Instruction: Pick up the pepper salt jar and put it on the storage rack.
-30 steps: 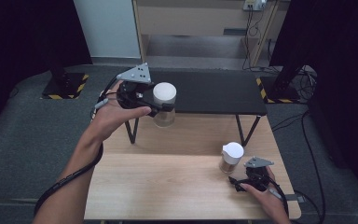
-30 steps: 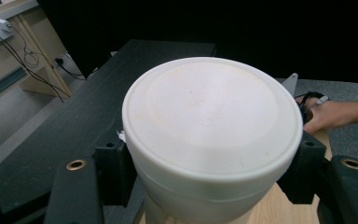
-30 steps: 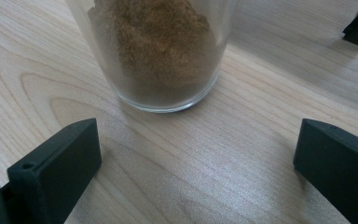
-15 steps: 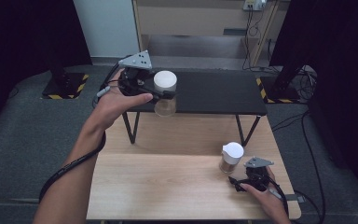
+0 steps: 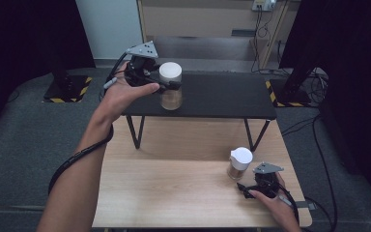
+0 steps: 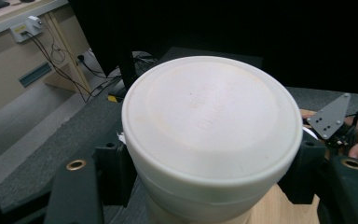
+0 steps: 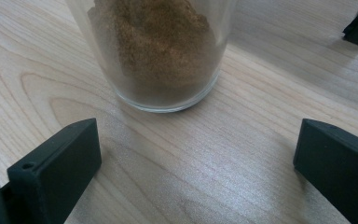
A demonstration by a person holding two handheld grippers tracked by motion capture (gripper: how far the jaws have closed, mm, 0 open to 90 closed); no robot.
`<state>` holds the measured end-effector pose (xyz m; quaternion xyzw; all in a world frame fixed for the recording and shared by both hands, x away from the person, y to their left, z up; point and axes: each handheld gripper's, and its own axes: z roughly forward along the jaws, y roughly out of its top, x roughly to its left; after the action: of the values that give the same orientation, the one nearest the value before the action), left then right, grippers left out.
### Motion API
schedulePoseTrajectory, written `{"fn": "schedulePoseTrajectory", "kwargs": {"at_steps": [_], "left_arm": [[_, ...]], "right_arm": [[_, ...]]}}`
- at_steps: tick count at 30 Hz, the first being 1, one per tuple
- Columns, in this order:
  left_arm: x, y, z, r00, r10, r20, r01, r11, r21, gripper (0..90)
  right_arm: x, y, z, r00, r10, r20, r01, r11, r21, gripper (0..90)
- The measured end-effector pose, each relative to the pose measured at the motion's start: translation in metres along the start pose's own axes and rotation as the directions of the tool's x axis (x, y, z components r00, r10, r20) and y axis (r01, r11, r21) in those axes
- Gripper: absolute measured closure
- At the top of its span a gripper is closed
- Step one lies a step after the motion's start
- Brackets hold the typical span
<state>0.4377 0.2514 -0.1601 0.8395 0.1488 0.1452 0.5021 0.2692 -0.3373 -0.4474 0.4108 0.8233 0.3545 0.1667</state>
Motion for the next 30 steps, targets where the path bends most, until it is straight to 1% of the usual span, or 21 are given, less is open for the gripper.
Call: {"fn": "schedulePoseTrajectory", "kwargs": {"at_steps": [2,5,8,11,14,18,21,24,29,30], "left_arm": [[0.006,0.000,0.003,0.9999,-0.015,0.000,0.015,0.9999,-0.003,32.7],[0.012,-0.001,0.006,0.9997,-0.025,-0.004,0.025,0.9997,-0.008,32.7],[0.016,-0.001,0.009,0.9995,-0.028,-0.013,0.028,0.9996,-0.002,32.7],[0.020,-0.003,0.012,0.9993,-0.036,-0.012,0.036,0.9994,0.001,32.7],[0.023,-0.007,0.014,0.9988,-0.047,-0.013,0.047,0.9989,-0.001,32.7],[0.026,-0.011,0.017,0.9981,-0.057,-0.022,0.058,0.9982,0.014,32.7],[0.028,-0.014,0.018,0.9976,-0.066,-0.019,0.066,0.9976,0.018,32.7],[0.029,-0.018,0.020,0.9968,-0.077,-0.021,0.077,0.9968,0.022,32.7],[0.030,-0.020,0.022,0.9963,-0.080,-0.032,0.081,0.9959,0.041,32.7],[0.031,-0.022,0.022,0.9957,-0.088,-0.030,0.089,0.9954,0.036,32.7]], "right_arm": [[0.000,0.000,0.000,1.0000,-0.001,0.000,0.001,1.0000,0.000,1.4],[0.000,0.000,0.000,1.0000,0.000,0.000,0.000,1.0000,0.001,1.4],[0.000,0.000,0.000,1.0000,-0.001,0.000,0.001,1.0000,0.001,1.4],[0.000,0.000,0.000,1.0000,-0.002,0.000,0.002,1.0000,0.001,1.4],[0.000,0.000,0.000,1.0000,-0.001,0.000,0.001,1.0000,0.001,1.4],[0.000,0.000,0.000,1.0000,-0.001,0.000,0.001,1.0000,0.001,1.4],[0.000,0.000,0.000,1.0000,-0.001,0.000,0.001,1.0000,0.001,1.4],[0.000,0.000,0.000,1.0000,-0.001,0.000,0.001,1.0000,0.001,1.4],[0.000,0.000,0.000,1.0000,-0.001,0.001,0.001,1.0000,0.001,1.4],[0.000,0.000,0.000,1.0000,-0.001,0.001,0.001,1.0000,0.001,1.5]]}}
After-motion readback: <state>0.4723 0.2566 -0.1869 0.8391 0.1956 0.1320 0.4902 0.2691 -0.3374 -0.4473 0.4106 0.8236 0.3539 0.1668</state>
